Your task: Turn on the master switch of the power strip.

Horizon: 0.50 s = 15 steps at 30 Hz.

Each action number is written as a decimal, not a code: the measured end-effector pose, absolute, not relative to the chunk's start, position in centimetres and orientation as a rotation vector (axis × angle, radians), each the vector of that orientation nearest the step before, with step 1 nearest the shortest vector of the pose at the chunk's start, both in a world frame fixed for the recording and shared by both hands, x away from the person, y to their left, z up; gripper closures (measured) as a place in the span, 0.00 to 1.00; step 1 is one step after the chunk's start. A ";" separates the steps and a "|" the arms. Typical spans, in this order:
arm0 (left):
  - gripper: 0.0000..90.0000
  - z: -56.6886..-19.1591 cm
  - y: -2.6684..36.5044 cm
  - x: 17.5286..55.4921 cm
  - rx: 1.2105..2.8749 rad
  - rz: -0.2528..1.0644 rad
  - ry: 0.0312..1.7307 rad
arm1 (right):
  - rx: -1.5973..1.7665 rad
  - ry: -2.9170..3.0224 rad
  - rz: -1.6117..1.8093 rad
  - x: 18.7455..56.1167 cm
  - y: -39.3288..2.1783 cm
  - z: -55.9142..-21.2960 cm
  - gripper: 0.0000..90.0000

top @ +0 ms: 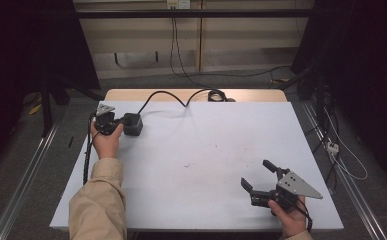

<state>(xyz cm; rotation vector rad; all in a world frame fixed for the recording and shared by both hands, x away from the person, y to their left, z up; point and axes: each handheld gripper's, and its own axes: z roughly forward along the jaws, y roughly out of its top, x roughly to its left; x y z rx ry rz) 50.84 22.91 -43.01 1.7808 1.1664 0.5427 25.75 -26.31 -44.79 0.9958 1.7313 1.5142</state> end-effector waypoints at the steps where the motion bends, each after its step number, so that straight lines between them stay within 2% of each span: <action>1: 1.00 -43.0 22.9 50.8 1.783 0.543 1.164 | 0.996 1.731 1.514 25.7 -26.3 -44.8 0.04; 15: 1.00 -43.0 22.8 50.7 1.784 0.540 1.174 | 0.998 1.730 1.514 25.7 -26.3 -44.8 0.04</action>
